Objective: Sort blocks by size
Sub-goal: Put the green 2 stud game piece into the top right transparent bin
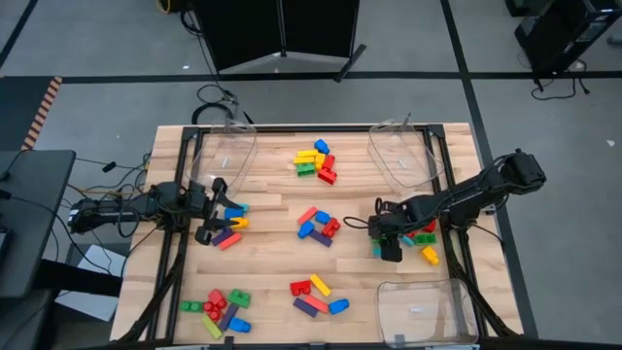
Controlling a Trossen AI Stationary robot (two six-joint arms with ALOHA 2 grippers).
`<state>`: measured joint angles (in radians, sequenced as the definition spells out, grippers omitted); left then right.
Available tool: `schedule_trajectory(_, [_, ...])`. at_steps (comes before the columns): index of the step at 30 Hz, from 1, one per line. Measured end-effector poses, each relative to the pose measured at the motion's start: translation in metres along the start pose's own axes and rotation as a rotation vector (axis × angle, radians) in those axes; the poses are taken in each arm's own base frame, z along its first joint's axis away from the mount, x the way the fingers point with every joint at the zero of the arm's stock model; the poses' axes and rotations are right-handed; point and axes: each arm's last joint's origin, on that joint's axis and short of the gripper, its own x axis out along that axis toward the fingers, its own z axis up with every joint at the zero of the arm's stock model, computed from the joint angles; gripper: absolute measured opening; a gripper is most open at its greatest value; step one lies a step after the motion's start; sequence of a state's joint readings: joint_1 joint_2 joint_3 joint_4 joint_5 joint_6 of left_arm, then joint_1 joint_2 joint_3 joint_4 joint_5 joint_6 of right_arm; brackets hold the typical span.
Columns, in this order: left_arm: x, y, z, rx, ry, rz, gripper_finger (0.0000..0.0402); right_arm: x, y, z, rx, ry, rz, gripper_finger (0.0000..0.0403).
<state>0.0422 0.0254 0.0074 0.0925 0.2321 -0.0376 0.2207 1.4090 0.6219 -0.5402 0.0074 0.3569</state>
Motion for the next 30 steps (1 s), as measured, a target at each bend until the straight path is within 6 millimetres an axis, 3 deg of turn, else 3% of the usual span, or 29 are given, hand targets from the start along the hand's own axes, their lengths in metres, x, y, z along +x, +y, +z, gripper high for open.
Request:
schedule_trajectory(20, [0.000,0.000,0.002,0.005,-0.022,0.000,0.0208,0.004,0.000,-0.002,-0.025,-0.024,0.015,0.0184])
schedule_trajectory(30, [0.000,0.000,0.002,0.005,-0.022,0.000,0.0208,-0.007,0.004,0.010,-0.019,-0.033,0.023,0.0183])
